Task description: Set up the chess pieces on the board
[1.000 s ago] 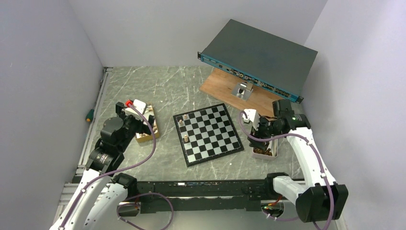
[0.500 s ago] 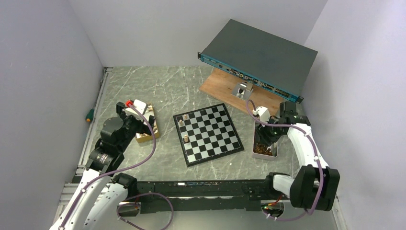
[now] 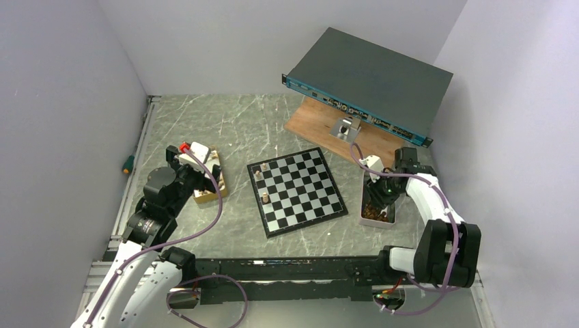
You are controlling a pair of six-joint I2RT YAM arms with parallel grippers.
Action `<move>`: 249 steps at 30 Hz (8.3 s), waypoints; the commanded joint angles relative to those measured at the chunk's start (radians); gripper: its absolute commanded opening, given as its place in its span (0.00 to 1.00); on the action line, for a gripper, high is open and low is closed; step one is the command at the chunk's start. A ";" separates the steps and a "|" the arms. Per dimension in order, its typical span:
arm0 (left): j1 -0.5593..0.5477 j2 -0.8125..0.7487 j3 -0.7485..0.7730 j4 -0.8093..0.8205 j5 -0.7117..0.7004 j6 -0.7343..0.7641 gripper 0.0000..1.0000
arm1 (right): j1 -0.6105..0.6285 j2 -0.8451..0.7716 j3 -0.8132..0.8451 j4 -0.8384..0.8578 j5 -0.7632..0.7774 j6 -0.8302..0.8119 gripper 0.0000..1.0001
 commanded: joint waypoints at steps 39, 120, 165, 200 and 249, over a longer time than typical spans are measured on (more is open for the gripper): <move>0.004 0.018 0.026 0.016 0.014 -0.008 1.00 | 0.168 -0.061 0.340 -0.160 -0.133 -0.035 0.00; 0.005 0.022 0.018 0.020 -0.011 0.004 1.00 | 0.544 0.642 0.699 0.081 0.126 0.229 0.05; 0.005 0.023 0.017 0.022 -0.011 0.006 1.00 | 0.545 0.654 0.679 0.142 0.167 0.260 0.13; 0.005 0.023 0.016 0.022 -0.013 0.006 0.99 | 0.545 0.676 0.687 0.101 0.128 0.253 0.18; 0.003 -0.020 0.024 0.018 0.053 -0.011 0.99 | 0.000 -0.160 0.210 -0.143 -0.097 0.115 0.70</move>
